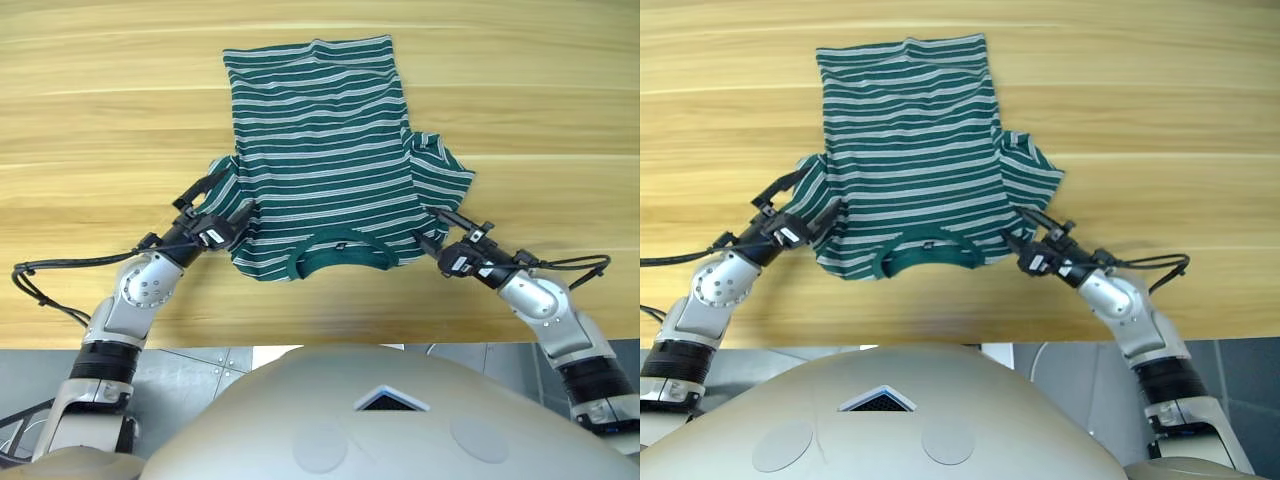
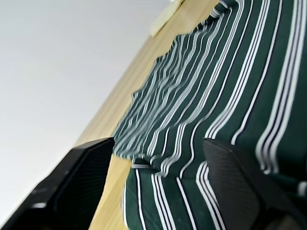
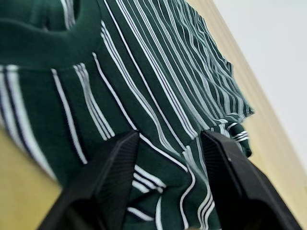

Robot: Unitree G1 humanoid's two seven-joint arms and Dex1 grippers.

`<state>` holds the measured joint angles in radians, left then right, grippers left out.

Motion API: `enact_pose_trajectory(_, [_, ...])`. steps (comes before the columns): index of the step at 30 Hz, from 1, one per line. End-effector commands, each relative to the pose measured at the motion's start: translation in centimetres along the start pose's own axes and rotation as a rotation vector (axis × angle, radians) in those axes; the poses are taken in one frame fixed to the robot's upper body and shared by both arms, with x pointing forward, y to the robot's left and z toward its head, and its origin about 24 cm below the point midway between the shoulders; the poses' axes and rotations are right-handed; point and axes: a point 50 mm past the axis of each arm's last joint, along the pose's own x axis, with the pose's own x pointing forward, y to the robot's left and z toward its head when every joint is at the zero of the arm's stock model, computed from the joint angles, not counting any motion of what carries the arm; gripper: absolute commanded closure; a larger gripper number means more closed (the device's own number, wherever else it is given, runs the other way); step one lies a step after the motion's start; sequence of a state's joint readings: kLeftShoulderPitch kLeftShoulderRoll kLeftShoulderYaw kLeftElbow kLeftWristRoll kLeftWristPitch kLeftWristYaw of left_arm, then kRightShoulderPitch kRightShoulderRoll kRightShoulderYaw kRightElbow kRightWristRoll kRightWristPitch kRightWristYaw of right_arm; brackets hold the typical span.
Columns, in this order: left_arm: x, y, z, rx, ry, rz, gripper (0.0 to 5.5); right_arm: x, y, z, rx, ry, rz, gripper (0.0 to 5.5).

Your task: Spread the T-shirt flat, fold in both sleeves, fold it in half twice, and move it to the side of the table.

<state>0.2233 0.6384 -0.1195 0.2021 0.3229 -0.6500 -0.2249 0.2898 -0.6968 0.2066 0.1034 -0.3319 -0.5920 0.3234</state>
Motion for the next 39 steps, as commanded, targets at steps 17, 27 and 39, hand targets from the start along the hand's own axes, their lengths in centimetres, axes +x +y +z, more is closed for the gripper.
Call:
enact_pose_trajectory(17, [0.0, -1.3, -2.9, 0.000, 0.137, -0.036, 2.06, -1.0, -0.8, 1.5, 0.050, -0.113, -0.047, 3.12])
enact_pose_trajectory(27, [-2.0, 0.5, -2.4, 0.051, 0.162, 0.060, 2.06, 0.3, -6.5, 4.7, 0.212, -0.372, -0.301, 3.12])
enact_pose_trajectory(39, [-4.7, 5.4, -0.7, 0.129, 0.178, 0.359, 2.06, 3.9, -8.1, 4.3, 0.169, -0.368, -0.345, 3.12])
